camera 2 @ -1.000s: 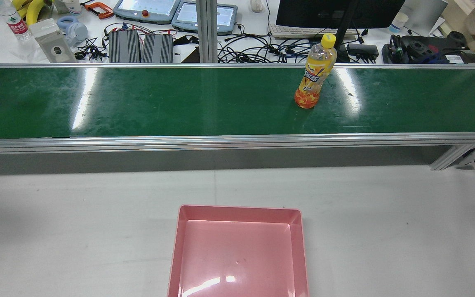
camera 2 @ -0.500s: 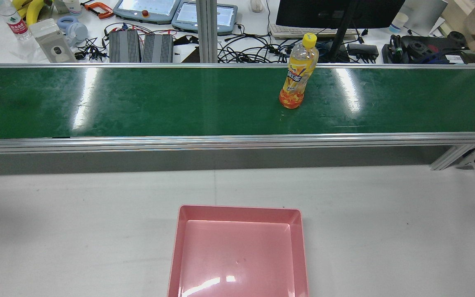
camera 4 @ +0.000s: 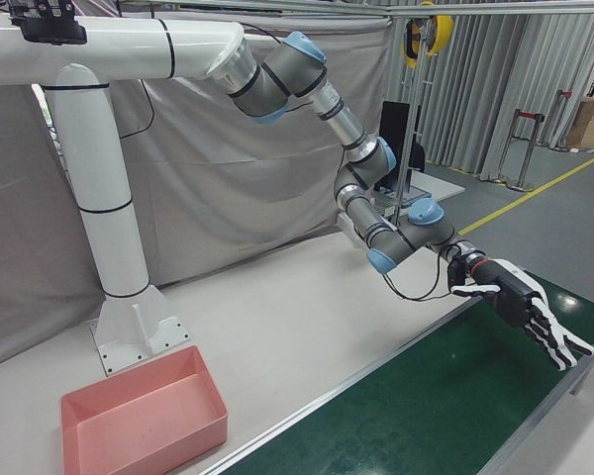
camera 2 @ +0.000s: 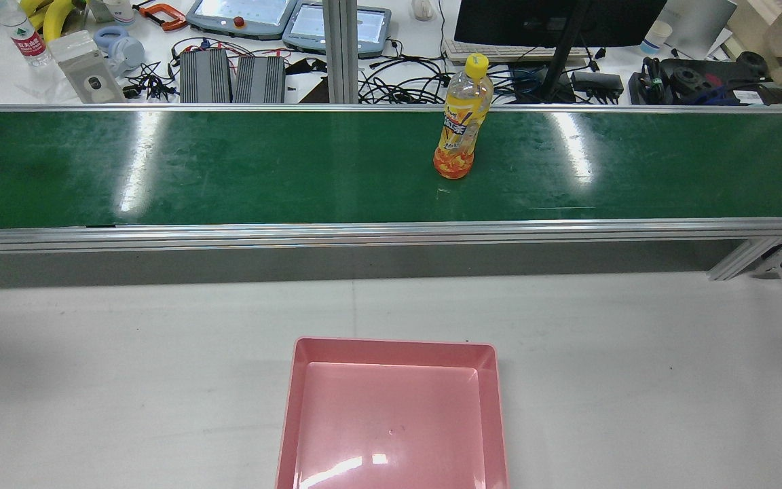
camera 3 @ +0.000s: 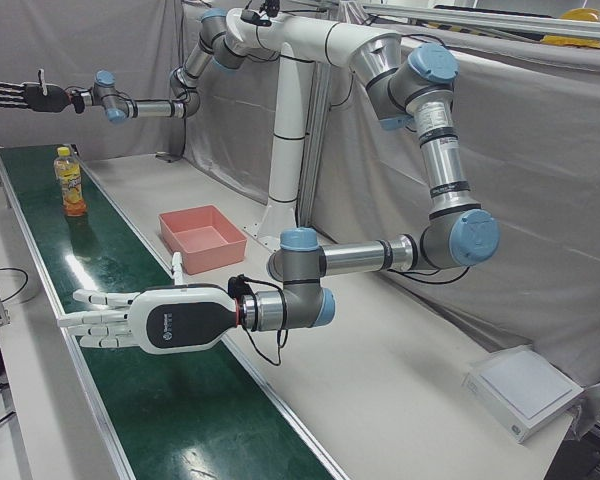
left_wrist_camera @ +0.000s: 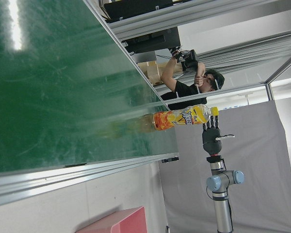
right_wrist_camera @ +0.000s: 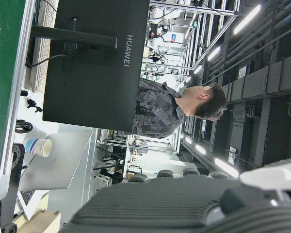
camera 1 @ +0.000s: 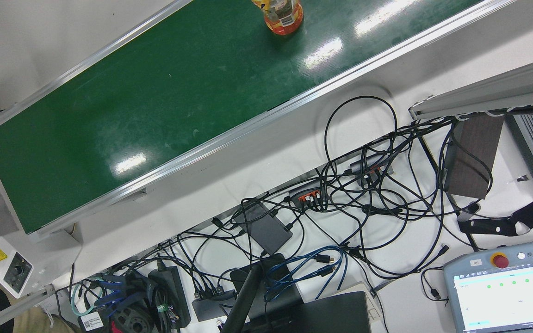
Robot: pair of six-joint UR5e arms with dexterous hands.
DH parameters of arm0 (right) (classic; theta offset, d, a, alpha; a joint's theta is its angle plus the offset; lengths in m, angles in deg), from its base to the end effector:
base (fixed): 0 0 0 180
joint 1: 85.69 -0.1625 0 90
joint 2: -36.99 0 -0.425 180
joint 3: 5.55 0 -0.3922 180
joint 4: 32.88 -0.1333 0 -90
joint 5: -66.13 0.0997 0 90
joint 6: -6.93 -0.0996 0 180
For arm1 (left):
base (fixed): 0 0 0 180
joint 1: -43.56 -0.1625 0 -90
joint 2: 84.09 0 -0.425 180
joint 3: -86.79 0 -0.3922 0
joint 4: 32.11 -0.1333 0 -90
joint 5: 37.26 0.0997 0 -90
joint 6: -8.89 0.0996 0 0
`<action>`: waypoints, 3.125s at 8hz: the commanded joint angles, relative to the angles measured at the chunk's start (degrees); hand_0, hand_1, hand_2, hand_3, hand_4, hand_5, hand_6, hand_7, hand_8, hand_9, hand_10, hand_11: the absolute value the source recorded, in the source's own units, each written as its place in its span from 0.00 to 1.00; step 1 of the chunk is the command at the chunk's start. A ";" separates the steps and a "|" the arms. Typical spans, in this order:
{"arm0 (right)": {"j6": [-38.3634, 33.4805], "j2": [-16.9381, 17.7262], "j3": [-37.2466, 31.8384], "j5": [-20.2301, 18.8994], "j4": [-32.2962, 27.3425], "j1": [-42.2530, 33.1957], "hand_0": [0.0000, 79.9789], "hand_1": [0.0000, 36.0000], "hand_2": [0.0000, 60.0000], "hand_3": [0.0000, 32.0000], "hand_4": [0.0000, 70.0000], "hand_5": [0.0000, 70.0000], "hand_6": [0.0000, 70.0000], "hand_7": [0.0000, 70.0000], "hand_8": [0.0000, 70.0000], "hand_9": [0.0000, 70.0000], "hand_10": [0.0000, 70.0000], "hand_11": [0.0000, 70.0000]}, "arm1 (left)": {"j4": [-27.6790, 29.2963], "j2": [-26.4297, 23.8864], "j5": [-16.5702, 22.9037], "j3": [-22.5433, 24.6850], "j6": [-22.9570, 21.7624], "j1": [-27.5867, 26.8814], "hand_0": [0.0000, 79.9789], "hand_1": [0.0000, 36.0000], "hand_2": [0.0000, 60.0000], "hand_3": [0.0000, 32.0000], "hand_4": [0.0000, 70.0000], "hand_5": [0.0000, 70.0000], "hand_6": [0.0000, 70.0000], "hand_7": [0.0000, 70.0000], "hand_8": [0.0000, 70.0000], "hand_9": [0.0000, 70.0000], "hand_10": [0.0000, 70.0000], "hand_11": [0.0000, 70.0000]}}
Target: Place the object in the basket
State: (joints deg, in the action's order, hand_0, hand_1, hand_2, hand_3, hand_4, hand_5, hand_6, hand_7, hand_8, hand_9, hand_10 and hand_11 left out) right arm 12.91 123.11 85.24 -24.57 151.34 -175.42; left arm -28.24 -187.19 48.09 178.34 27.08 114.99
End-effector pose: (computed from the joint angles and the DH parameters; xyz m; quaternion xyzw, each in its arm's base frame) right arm 0.1296 -0.5206 0.6535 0.0311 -0.7092 0.7030 0.0427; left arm 0.0576 -0.6153 0.5403 0.0210 0.8111 -0.5642 0.1528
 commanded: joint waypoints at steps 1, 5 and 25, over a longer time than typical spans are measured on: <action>0.00 -0.07 0.00 0.00 0.00 0.00 0.00 0.00 0.00 0.00 0.00 0.00 0.00 0.00 0.00 0.00 0.00 0.00 | 0.17 0.00 -0.01 0.03 0.00 0.11 0.62 0.22 0.00 0.00 0.22 0.18 0.00 0.00 0.08 0.13 0.10 0.16; 0.00 0.02 0.00 0.00 0.00 0.00 0.00 0.00 0.00 0.00 0.00 0.00 0.00 0.00 0.00 0.00 0.00 0.00 | 0.26 -0.09 -0.01 0.20 -0.09 0.11 0.62 0.23 0.00 0.00 0.22 0.18 0.00 0.00 0.09 0.15 0.12 0.19; 0.00 0.02 -0.09 0.00 0.00 0.00 0.00 0.00 0.00 0.00 0.00 0.00 0.00 0.00 0.00 0.00 0.00 0.00 | -9.49 -16.70 -0.01 0.55 4.48 -15.17 0.61 0.20 0.00 0.00 0.23 0.22 0.00 0.00 0.09 0.16 0.14 0.21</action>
State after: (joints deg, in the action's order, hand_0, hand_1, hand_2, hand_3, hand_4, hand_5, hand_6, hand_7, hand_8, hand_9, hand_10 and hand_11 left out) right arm 12.91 123.09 85.18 -24.57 151.34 -175.42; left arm -36.75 -202.01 48.09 179.08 30.97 101.92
